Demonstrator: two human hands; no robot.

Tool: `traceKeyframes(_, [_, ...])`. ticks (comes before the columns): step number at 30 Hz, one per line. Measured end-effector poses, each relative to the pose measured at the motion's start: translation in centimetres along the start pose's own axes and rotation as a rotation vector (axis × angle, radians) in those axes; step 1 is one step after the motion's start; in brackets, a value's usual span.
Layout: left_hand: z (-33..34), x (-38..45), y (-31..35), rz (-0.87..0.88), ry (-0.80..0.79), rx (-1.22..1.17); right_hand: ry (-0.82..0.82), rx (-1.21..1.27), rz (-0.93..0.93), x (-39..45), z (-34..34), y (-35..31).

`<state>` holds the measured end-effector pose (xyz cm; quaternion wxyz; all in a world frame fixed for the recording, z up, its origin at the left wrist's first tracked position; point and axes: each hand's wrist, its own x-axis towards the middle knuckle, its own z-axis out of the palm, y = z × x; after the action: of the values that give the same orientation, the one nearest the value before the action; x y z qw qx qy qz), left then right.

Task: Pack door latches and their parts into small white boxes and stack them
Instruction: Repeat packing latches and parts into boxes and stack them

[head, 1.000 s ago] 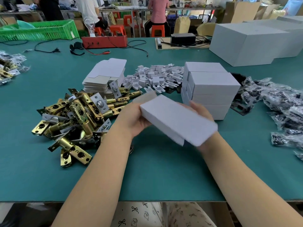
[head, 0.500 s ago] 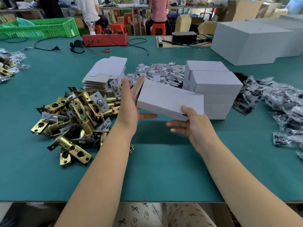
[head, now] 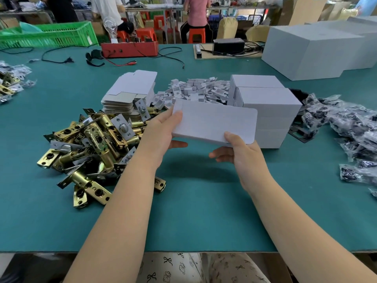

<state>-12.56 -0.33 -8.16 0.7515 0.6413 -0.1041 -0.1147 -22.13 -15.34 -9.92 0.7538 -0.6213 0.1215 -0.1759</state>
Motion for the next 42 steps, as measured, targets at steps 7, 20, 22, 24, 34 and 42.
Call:
traceKeyframes(7, [1.0, -0.2, -0.1, -0.056, -0.054, -0.106, 0.179, 0.098, -0.08, 0.0, -0.4, -0.3])
traceKeyframes(20, [1.0, 0.0, -0.6, -0.106, -0.086, -0.152, 0.165, -0.032, -0.089, -0.3, -0.2, -0.1])
traceKeyframes(22, [0.9, 0.1, -0.6, -0.101, -0.067, -0.156, 0.143, -0.047, -0.108, -0.5, -0.1, -0.2])
traceKeyframes(24, [1.0, 0.2, -0.7, -0.06, -0.051, -0.133, 0.129, -0.063, -0.125, -0.6, 0.0, -0.2])
traceKeyframes(34, [1.1, 0.1, -0.8, -0.042, -0.025, -0.149, 0.143, -0.08, -0.121, -0.8, 0.2, -0.2])
traceKeyframes(42, [1.4, 0.0, -1.0, 0.032, -0.047, 0.026, 0.139, -0.175, -0.08, -0.9, -0.1, -0.2])
